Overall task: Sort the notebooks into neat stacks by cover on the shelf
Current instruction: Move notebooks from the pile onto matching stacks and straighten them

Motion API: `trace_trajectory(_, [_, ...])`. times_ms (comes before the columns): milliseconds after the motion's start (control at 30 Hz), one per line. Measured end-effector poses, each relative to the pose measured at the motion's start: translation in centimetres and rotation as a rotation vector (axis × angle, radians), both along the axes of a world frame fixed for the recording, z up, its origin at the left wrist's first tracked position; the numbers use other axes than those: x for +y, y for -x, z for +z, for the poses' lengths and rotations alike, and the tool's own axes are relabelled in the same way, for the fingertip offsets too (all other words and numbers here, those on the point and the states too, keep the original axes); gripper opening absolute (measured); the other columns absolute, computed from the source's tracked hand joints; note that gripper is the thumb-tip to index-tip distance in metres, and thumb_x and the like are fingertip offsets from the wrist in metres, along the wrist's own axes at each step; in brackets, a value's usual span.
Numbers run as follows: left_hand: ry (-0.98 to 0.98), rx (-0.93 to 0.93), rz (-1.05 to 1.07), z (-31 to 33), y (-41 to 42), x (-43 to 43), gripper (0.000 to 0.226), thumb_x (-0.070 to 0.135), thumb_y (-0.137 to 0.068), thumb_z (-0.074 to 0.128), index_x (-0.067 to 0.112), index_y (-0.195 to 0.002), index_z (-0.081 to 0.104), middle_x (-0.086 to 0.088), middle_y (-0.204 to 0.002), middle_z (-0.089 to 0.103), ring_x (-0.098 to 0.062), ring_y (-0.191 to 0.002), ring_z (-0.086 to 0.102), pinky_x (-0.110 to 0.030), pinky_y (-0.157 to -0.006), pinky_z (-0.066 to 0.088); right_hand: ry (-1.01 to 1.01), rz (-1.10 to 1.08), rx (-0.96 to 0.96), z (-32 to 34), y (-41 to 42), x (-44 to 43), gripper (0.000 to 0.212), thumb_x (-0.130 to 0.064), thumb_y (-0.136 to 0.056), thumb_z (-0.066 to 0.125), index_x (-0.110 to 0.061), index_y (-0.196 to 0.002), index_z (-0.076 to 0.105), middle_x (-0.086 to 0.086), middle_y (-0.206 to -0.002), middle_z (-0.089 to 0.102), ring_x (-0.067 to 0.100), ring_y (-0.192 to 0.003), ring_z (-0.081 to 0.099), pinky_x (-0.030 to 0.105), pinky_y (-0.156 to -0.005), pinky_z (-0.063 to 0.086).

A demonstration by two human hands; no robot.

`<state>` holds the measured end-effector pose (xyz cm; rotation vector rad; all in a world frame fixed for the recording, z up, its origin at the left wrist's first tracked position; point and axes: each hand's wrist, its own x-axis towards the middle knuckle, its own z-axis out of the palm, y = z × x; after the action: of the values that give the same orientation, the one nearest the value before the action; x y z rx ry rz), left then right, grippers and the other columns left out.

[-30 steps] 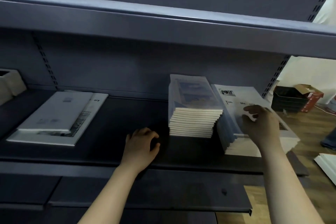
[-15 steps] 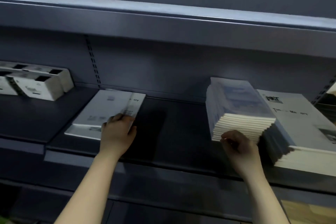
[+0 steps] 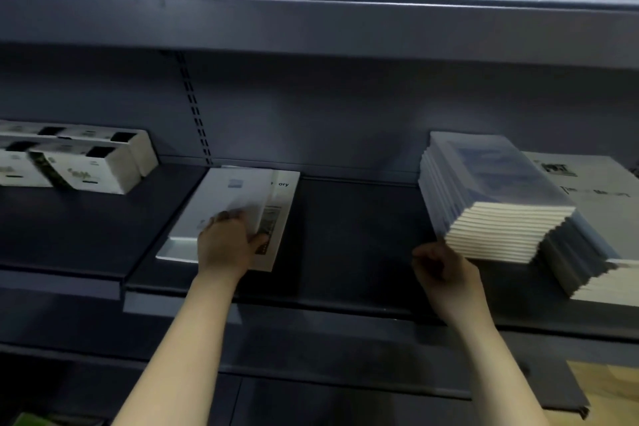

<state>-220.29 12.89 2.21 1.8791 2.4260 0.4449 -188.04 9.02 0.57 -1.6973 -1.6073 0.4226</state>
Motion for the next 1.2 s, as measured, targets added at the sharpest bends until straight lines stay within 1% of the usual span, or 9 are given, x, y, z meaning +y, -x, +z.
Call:
trace_trajectory(200, [-0.032, 0.242, -0.089, 0.9, 0.2, 0.6, 0.029, 0.039, -0.087, 0.058, 0.012, -0.096, 0.062, -0.009, -0.094, 0.068, -0.027, -0.086, 0.064, -0.030, -0.068, 0.041, 0.002, -0.020, 0.014, -0.2, -0.1, -0.2, 0.012, -0.015, -0.086, 0.067, -0.024, -0.093, 0.069, -0.012, -0.082, 0.061, 0.006, -0.079, 0.055, 0.020, -0.073, 0.038])
trace_trajectory(500, [-0.061, 0.346, -0.014, 1.5, -0.8, 0.2, 0.016, 0.010, -0.090, 0.052, 0.009, -0.102, 0.063, -0.011, -0.092, 0.070, -0.029, -0.082, 0.067, -0.034, -0.066, 0.049, 0.008, 0.010, 0.054, 0.0, -0.4, -0.5, 0.015, -0.011, -0.084, 0.068, -0.024, -0.091, 0.069, -0.014, -0.082, 0.063, 0.005, -0.079, 0.058, 0.018, -0.073, 0.039])
trace_trajectory(633, [-0.490, 0.073, -0.036, 4.1, -1.9, -0.6, 0.020, 0.018, -0.096, 0.046, 0.004, -0.099, 0.061, -0.016, -0.073, 0.065, -0.031, -0.060, 0.058, -0.030, -0.050, 0.032, 0.030, 0.056, 0.073, 0.4, -0.5, -0.4, 0.013, -0.013, -0.085, 0.068, -0.024, -0.092, 0.070, -0.015, -0.084, 0.064, 0.001, -0.080, 0.059, 0.015, -0.072, 0.041])
trace_trajectory(733, [-0.703, -0.382, -0.091, 6.0, -4.0, -1.5, 0.022, 0.021, -0.097, 0.047, 0.008, -0.105, 0.063, -0.007, -0.077, 0.067, -0.021, -0.063, 0.060, -0.029, -0.053, 0.043, 0.077, 0.112, 0.134, 1.0, -0.2, -0.1, 0.011, -0.015, -0.086, 0.068, -0.025, -0.091, 0.072, -0.015, -0.084, 0.069, -0.007, -0.079, 0.061, 0.006, -0.070, 0.041])
trace_trajectory(833, [-0.721, -0.967, -0.165, 6.7, -7.3, -2.3, 0.018, 0.021, -0.097, 0.048, 0.019, -0.103, 0.065, 0.009, -0.084, 0.068, -0.003, -0.076, 0.064, -0.015, -0.063, 0.049, 0.151, 0.188, 0.368, 1.8, 0.6, 0.3, 0.010, -0.017, -0.091, 0.064, -0.020, -0.097, 0.072, -0.005, -0.087, 0.073, 0.005, -0.082, 0.069, 0.025, -0.078, 0.053])
trace_trajectory(967, [-0.642, -1.566, -0.219, 6.9, -11.7, -3.1, 0.016, 0.018, -0.097, 0.051, 0.011, -0.102, 0.063, -0.007, -0.094, 0.068, -0.024, -0.090, 0.066, -0.037, -0.071, 0.058, 0.154, 0.275, 0.693, 3.7, 1.8, 0.6, 0.028, -0.032, -0.097, 0.049, -0.020, -0.121, 0.057, 0.001, -0.098, 0.072, 0.014, -0.084, 0.072, 0.027, -0.073, 0.058])
trace_trajectory(1067, [-0.532, -1.760, -0.233, 6.5, -13.8, -3.5, 0.013, 0.019, -0.094, 0.055, 0.012, -0.102, 0.062, -0.007, -0.098, 0.070, -0.026, -0.095, 0.067, -0.040, -0.075, 0.058, 0.103, 0.333, 0.878, 5.5, 1.8, 0.9, 0.029, -0.054, -0.088, 0.047, -0.042, -0.110, 0.060, -0.008, -0.103, 0.072, 0.017, -0.092, 0.072, 0.033, -0.072, 0.060])
trace_trajectory(1133, [-0.470, -1.788, -0.265, 6.2, -15.0, -3.7, 0.019, 0.017, -0.092, 0.057, 0.009, -0.109, 0.060, -0.010, -0.106, 0.068, -0.027, -0.099, 0.066, -0.041, -0.078, 0.058, 0.062, 0.300, 0.979, 6.3, 1.2, 1.0, 0.014, -0.049, -0.089, 0.054, -0.045, -0.099, 0.063, -0.013, -0.101, 0.071, 0.013, -0.094, 0.070, 0.035, -0.070, 0.060])
trace_trajectory(1200, [-0.431, -1.760, -0.302, 5.9, -15.8, -3.8, 0.023, 0.016, -0.091, 0.057, 0.007, -0.112, 0.056, -0.013, -0.112, 0.065, -0.027, -0.102, 0.065, -0.043, -0.079, 0.057, 0.033, 0.286, 0.943, 6.8, 0.2, 1.2, 0.015, -0.037, -0.089, 0.063, -0.038, -0.104, 0.062, -0.012, -0.101, 0.070, 0.010, -0.093, 0.070, 0.031, -0.066, 0.059])
